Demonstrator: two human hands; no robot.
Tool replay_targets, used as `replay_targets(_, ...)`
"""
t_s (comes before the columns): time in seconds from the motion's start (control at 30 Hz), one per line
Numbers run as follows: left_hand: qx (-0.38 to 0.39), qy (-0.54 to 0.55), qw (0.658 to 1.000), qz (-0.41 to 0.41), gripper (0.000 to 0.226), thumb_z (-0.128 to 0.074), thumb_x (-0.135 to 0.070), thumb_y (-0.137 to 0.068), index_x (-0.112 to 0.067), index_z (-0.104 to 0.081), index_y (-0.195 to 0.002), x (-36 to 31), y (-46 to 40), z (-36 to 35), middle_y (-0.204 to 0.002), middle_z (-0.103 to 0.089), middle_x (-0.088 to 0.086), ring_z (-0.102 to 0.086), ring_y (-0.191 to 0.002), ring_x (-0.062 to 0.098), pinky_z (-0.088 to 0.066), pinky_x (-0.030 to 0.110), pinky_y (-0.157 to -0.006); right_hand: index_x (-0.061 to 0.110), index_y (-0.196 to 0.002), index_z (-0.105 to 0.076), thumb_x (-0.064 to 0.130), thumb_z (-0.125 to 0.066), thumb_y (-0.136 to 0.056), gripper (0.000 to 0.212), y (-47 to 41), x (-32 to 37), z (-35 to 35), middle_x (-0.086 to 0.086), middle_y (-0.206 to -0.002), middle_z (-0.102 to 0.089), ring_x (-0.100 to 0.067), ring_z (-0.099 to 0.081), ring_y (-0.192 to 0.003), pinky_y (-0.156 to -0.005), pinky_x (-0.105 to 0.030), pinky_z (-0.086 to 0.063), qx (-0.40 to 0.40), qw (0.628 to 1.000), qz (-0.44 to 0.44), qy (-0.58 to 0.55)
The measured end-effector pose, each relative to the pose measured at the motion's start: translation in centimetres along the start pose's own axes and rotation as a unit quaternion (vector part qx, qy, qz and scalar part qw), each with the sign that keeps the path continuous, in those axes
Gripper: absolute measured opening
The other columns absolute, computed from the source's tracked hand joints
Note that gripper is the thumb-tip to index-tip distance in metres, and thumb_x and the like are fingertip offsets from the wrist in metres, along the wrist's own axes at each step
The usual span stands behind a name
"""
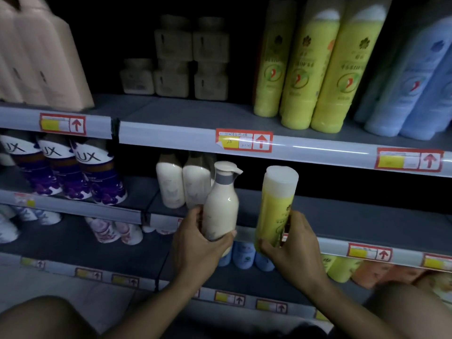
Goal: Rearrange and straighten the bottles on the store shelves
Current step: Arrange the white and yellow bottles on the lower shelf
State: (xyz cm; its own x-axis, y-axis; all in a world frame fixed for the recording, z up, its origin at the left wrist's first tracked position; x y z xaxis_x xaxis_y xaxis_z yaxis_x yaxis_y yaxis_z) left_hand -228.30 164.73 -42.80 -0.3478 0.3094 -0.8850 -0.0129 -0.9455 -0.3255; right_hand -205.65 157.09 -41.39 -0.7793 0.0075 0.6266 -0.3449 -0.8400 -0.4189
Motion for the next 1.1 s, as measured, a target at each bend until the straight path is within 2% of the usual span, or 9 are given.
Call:
replay_targets(0.13, 0.021, -0.031, 0.999, 0.012, 0.069, -0.089, -0.054, -0.057, -0.039, -0.061, -0.118, 0.3, -1.7, -1.4, -0.111, -0.072, -0.018, -0.070, -0.098, 0.004, -0.060, 0.031, -0.077, 0.022, -0.096, -0.045, 0.020, -0.088, -0.069, 0.051, -1.3, -1.4, -0.5, 0.002, -0.090, -0.049, -0.025, -0.054, -0.082, -0.063, -0.036, -0.039, 0.014, 1.000, -0.023, -0.001)
replay_targets(0.3, 0.029, -0.057, 0.998, 0.016, 0.068, -0.087, -0.060, -0.056, -0.038, -0.063, -0.116, -0.2, -4.1, -2.8, -0.109, -0.074, -0.016, -0.070, -0.094, 0.006, -0.060, 0.035, -0.076, 0.019, -0.097, -0.047, 0.029, -0.088, -0.072, 0.049, -3.3, -2.4, -0.9, -0.003, -0.093, -0.054, -0.029, -0.059, -0.087, -0.070, -0.046, -0.051, 0.016, 0.999, -0.039, 0.011)
replay_targets(0.4, 0.021, -0.052, 0.998, 0.013, 0.069, -0.084, -0.064, -0.056, -0.038, -0.062, -0.116, -0.6, -5.4, -3.5, -0.108, -0.073, -0.016, -0.070, -0.093, 0.006, -0.062, 0.039, -0.077, 0.018, -0.097, -0.050, 0.036, -0.089, -0.074, 0.048, -4.7, -2.4, -1.1, -0.003, -0.094, -0.058, -0.027, -0.059, -0.087, -0.071, -0.046, -0.052, 0.017, 0.999, -0.049, 0.015)
replay_targets(0.57, 0.014, -0.031, 0.999, 0.009, 0.060, -0.086, -0.058, -0.061, -0.037, -0.060, -0.111, -0.7, -7.5, -4.5, -0.104, -0.071, -0.016, -0.070, -0.092, 0.007, -0.063, 0.043, -0.078, 0.023, -0.103, -0.053, 0.039, -0.088, -0.076, 0.048, -6.8, -2.0, -1.4, 0.002, -0.097, -0.064, -0.020, -0.063, -0.087, -0.073, -0.041, -0.055, 0.003, 0.999, -0.046, -0.011)
replay_targets(0.7, 0.016, -0.023, 1.000, -0.006, 0.072, -0.085, -0.056, -0.063, -0.030, -0.061, -0.125, -0.2, -8.7, -5.5, -0.114, -0.072, -0.013, -0.070, -0.100, 0.008, -0.063, 0.043, -0.082, 0.027, -0.107, -0.050, 0.039, -0.088, -0.073, 0.052, -8.6, -2.3, -1.9, 0.001, -0.104, -0.063, -0.018, -0.063, -0.091, -0.076, -0.039, -0.055, -0.015, 0.998, -0.051, -0.020)
replay_targets(0.9, 0.017, 0.024, 1.000, -0.005, 0.085, -0.089, -0.040, -0.066, -0.030, -0.046, -0.138, 1.7, -8.8, -7.2, -0.127, -0.065, -0.009, -0.067, -0.112, 0.011, -0.061, 0.046, -0.091, 0.023, -0.110, -0.051, 0.039, -0.085, -0.074, 0.052, -9.0, -3.7, -4.0, -0.001, -0.108, -0.060, -0.022, -0.062, -0.095, -0.079, -0.047, -0.056, -0.023, 0.997, -0.070, -0.014)
replay_targets(1.1, 0.024, 0.065, 0.998, -0.007, 0.083, -0.087, -0.029, -0.074, -0.032, -0.039, -0.142, 3.1, -7.8, -7.7, -0.135, -0.060, -0.011, -0.063, -0.122, 0.007, -0.060, 0.043, -0.097, 0.018, -0.119, -0.051, 0.036, -0.084, -0.076, 0.057, -8.9, -4.0, -5.1, -0.004, -0.114, -0.055, -0.026, -0.059, -0.101, -0.084, -0.050, -0.054, -0.032, 0.997, -0.075, -0.016)
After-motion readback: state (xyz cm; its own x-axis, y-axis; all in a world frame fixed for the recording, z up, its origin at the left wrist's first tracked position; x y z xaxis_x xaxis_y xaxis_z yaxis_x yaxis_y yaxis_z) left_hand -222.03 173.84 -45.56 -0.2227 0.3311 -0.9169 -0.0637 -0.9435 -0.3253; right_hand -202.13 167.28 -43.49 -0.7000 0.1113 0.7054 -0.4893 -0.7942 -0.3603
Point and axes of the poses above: each hand's wrist, its own y-axis away from the middle knuckle, its own z-axis out of the back of the hand, x = y × z, the point moved 6 cm from there along -y, towards the middle knuckle
